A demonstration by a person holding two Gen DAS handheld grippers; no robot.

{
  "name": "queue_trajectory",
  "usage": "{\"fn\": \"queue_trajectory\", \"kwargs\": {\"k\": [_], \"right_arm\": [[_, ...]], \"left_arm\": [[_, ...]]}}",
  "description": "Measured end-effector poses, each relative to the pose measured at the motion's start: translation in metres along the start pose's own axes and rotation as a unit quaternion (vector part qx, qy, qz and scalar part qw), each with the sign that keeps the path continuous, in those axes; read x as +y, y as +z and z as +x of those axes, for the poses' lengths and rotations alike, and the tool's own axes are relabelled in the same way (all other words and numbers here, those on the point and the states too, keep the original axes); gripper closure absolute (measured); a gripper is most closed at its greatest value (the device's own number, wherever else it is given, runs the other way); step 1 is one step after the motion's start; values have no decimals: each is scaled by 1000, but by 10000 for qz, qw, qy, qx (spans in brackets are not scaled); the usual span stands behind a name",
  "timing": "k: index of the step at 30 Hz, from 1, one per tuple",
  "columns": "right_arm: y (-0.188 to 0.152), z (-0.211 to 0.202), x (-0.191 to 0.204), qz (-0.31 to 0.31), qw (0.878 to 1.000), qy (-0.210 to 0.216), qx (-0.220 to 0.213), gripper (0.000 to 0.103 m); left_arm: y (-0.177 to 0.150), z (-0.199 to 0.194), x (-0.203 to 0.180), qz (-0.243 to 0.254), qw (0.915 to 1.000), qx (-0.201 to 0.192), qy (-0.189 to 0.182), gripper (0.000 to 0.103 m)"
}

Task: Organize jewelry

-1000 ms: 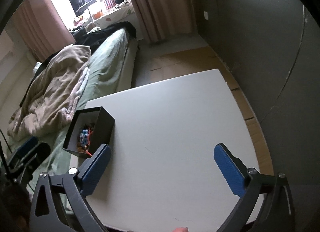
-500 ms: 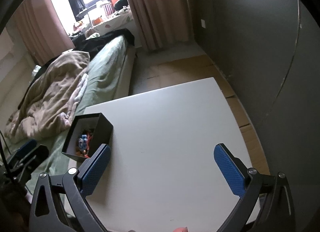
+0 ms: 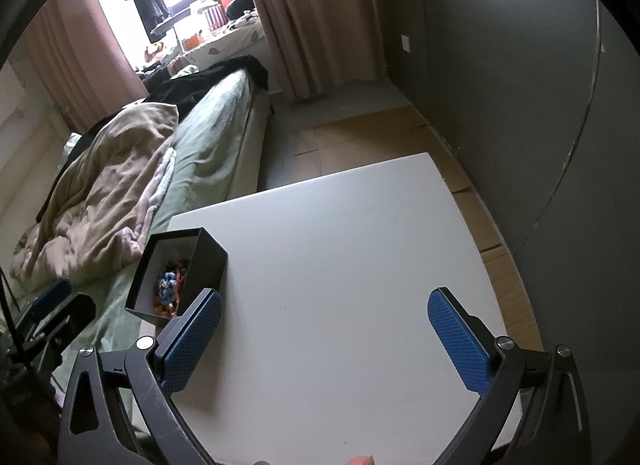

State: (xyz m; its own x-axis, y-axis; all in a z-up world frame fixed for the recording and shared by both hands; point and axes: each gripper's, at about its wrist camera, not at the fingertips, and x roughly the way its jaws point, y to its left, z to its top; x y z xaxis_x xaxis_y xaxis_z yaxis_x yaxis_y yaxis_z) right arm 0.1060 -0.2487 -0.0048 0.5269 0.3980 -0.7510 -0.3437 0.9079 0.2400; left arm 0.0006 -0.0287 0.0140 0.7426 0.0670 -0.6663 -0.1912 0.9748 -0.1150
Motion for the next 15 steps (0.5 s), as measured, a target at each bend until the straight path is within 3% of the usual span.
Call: {"fn": "queue_trajectory", "kwargs": {"k": [15], "right_arm": [[1,-2,1,-48,9999,98,21,0]], "left_arm": [[-1,0,4,-75,10000,23,12,1]]}}
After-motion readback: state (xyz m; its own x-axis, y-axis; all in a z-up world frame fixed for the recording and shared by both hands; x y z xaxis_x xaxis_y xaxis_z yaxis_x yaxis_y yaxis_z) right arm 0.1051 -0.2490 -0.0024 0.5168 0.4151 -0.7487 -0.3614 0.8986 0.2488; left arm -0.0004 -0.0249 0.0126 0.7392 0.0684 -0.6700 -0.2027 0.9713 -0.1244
